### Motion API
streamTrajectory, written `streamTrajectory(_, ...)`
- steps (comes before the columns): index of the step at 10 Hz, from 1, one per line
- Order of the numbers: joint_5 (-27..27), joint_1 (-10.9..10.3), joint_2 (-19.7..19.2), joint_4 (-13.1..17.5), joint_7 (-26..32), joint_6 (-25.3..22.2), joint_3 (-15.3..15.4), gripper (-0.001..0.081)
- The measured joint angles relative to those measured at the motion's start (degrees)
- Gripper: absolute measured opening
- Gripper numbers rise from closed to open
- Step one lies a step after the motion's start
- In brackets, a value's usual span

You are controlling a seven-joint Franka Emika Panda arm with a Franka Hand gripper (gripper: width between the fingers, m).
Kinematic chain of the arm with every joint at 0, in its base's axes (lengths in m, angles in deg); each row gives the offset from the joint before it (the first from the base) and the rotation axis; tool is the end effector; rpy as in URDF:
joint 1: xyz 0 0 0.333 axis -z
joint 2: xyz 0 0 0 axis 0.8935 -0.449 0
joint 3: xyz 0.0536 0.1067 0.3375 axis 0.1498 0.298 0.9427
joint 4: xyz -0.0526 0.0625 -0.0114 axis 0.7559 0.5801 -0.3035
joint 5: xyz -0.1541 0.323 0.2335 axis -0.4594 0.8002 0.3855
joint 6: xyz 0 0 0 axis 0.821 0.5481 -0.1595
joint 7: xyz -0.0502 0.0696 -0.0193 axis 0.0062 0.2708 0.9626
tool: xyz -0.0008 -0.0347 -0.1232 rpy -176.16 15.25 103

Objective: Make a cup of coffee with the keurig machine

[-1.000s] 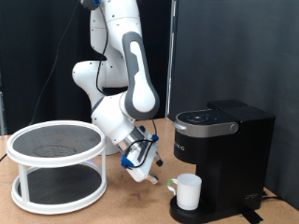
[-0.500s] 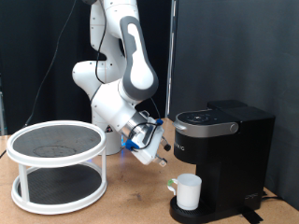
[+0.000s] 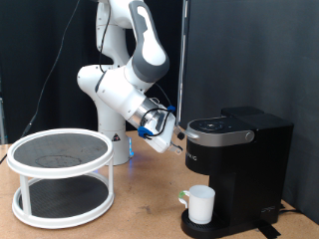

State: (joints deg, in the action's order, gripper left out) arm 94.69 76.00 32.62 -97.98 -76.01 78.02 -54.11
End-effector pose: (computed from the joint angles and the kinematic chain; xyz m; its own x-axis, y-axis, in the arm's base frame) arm 0.4091 0.0225 0.2920 -0.8569 0.0186 -0.5151 -0.3502 0.7123 0.6083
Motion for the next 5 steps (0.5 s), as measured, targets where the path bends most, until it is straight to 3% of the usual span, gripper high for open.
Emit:
streamTrajectory(2,0.4,0.0,0.98,0.04,-1.1,-0.49,-0.01,0.0734)
streamTrajectory(5,-0.14,0.0,7.06,-0.32,-3.0,-4.69,-0.78,0.0734)
